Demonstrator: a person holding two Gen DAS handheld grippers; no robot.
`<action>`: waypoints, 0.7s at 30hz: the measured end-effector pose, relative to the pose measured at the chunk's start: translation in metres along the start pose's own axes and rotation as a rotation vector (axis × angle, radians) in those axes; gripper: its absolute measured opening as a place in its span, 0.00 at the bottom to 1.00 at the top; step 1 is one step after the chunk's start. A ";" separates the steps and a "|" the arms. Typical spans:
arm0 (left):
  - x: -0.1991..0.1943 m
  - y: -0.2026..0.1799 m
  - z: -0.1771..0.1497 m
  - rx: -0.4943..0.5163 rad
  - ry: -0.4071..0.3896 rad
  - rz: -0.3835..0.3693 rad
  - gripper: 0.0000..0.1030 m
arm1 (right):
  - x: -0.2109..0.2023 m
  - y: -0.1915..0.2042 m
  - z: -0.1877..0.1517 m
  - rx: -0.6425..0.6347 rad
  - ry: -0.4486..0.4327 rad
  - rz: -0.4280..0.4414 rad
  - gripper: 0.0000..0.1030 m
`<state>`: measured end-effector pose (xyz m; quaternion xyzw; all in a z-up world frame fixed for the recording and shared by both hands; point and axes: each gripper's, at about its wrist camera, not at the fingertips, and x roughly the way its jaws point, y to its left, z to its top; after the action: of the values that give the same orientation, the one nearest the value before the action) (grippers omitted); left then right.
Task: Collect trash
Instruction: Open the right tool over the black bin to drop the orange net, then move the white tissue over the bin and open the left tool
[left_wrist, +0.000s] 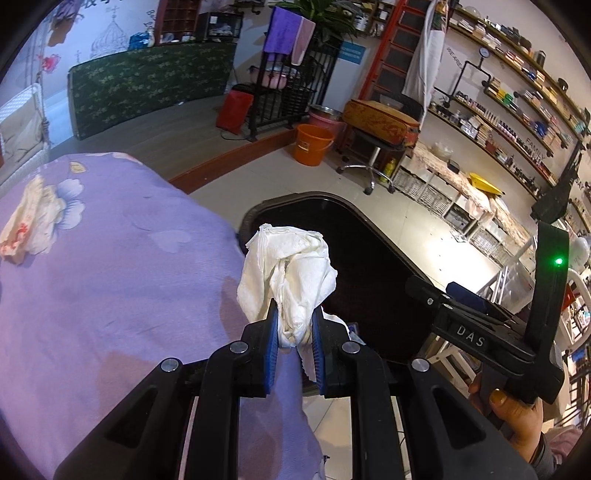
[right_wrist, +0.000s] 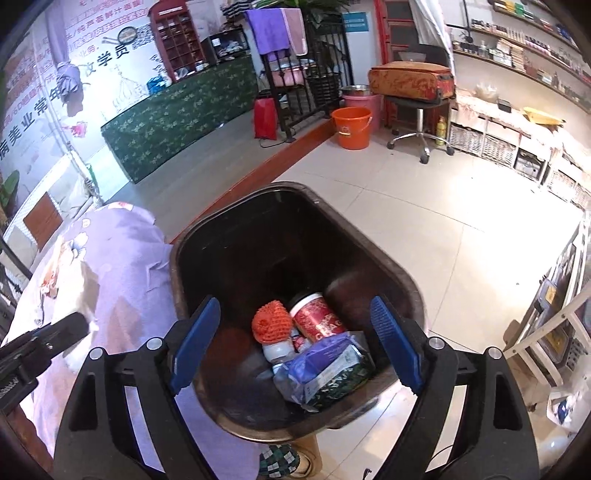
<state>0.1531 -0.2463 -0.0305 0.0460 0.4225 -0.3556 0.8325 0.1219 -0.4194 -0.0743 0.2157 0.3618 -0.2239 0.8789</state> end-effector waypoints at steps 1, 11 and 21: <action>0.003 -0.003 0.001 0.005 0.006 -0.006 0.15 | -0.001 -0.004 0.000 0.009 -0.002 -0.005 0.81; 0.039 -0.022 0.015 0.017 0.084 -0.084 0.15 | -0.010 -0.035 -0.002 0.068 -0.016 -0.052 0.82; 0.063 -0.045 0.023 0.059 0.123 -0.095 0.17 | -0.010 -0.065 -0.002 0.121 -0.015 -0.105 0.83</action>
<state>0.1642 -0.3233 -0.0520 0.0722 0.4636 -0.4037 0.7854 0.0787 -0.4688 -0.0820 0.2478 0.3519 -0.2926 0.8539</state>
